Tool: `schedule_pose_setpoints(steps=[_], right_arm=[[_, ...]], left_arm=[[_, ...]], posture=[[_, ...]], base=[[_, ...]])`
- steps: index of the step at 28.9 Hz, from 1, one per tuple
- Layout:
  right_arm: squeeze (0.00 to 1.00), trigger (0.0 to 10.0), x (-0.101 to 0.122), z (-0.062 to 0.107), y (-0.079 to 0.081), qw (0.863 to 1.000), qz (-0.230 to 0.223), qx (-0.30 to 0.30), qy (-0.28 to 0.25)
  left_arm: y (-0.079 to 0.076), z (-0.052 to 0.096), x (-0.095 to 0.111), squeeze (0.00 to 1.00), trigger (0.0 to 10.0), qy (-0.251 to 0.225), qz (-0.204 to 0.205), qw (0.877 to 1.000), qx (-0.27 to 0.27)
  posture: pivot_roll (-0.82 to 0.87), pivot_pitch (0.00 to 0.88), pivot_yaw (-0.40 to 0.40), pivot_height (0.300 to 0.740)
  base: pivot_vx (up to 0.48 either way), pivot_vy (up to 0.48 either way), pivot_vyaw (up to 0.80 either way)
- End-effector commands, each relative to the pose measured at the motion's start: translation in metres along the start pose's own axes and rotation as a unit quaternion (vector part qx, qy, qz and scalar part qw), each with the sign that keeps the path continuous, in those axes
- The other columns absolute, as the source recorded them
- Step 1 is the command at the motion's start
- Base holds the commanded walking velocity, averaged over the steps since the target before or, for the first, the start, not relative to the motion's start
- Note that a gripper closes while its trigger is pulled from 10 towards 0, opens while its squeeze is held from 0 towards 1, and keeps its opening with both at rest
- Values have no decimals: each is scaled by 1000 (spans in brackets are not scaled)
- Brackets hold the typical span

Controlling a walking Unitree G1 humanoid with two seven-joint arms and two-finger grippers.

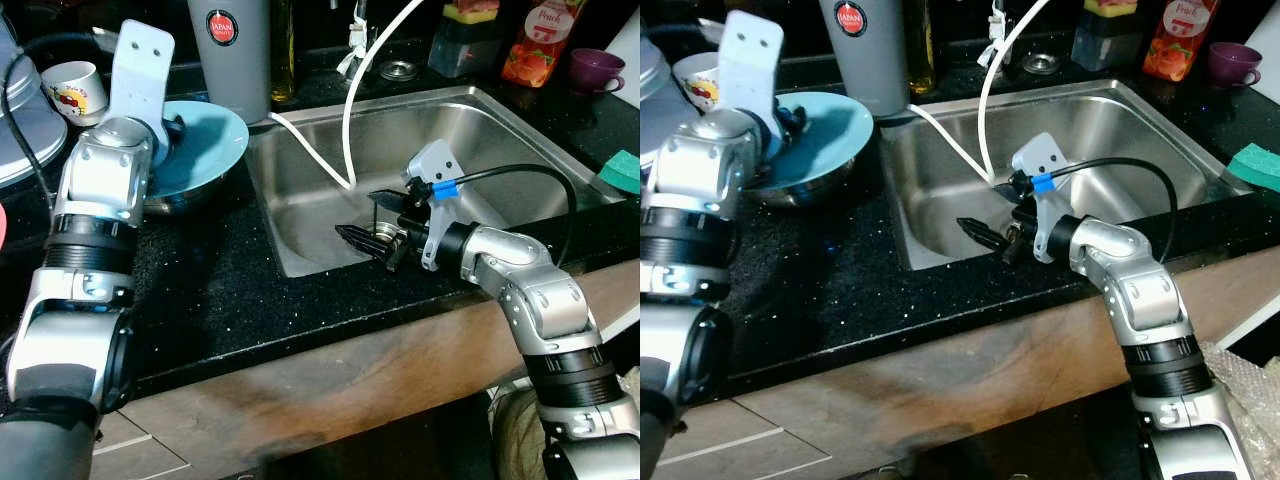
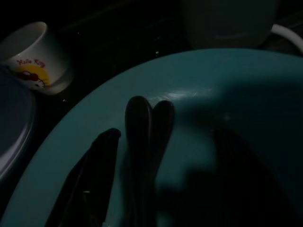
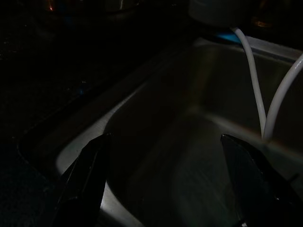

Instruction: Kitchen organization

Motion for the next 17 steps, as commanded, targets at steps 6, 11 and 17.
schedule_pose_setpoints(steps=[6, 11, 17], right_arm=[[0, 10000, -1, 0, 0, 1000, 10, 4, 7], [0, 10000, -1, 0, 0, 1000, 11, 5, 7], [0, 10000, 0, -1, 0, 1000, 13, 8, 8]], left_arm=[[-6, 0, -7, 0, 10000, 38, 26, 999, -21], [-3, 1, -14, 0, 10000, 57, 32, 998, -22], [10, 3, -21, 0, 10000, 74, 66, 995, -8]], posture=[[21, 73, -21, 740], [21, 73, -21, 740], [20, 74, -23, 740]], base=[[0, 0, 0], [0, 0, 0], [0, 0, 0]])
Point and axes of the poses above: a point about 5 cm out from each wrist's last joint towards the gripper, its own z axis pointing back from the gripper into the wrist, its own x axis along the axis of the wrist's last joint, y = z × x, the point moved 6 cm from there along -z, pointing out of the wrist towards the gripper, and after that the axes turned 3 degrees about -z, right-handed, at the moved point
